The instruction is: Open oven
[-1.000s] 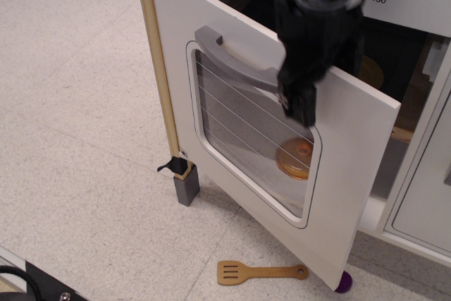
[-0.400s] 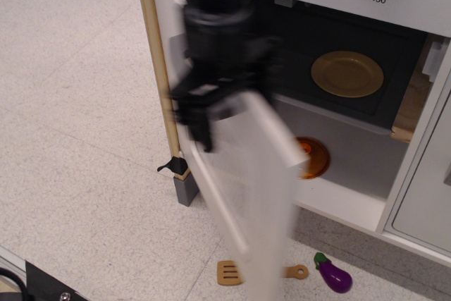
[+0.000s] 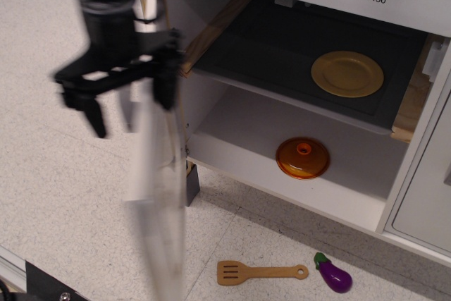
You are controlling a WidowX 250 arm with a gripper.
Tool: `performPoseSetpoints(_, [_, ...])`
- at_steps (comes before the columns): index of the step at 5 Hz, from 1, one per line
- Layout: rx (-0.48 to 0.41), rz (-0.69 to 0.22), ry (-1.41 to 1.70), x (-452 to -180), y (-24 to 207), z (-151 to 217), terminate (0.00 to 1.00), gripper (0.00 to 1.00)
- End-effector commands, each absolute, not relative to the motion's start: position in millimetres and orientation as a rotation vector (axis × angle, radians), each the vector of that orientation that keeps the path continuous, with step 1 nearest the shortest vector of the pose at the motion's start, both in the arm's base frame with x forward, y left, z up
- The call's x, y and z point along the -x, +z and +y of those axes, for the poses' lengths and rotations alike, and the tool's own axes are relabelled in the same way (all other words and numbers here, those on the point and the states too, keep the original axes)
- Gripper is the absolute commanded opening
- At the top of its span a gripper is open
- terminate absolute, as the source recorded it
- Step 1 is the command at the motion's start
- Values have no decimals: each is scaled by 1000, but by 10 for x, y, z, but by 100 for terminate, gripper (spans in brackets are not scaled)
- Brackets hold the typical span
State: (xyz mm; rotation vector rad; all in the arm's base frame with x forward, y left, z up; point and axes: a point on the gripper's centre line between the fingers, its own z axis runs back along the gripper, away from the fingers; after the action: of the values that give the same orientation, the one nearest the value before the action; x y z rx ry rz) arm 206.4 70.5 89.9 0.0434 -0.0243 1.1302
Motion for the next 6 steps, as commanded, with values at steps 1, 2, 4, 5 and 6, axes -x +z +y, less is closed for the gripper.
performPoseSetpoints(1, [-52,-134,1047,-2030,1377,1022,0,100])
performPoseSetpoints(2, [43,-79,1046,-2189,1550,666,0,100])
performPoseSetpoints(4, [151,-11,1044,-2349,1103,202,0,100])
performPoseSetpoints(5, [85,-76,1034,-2263,859,401,0,100])
performPoseSetpoints(6, [34,-108,1021,-2184,654,596,0,100])
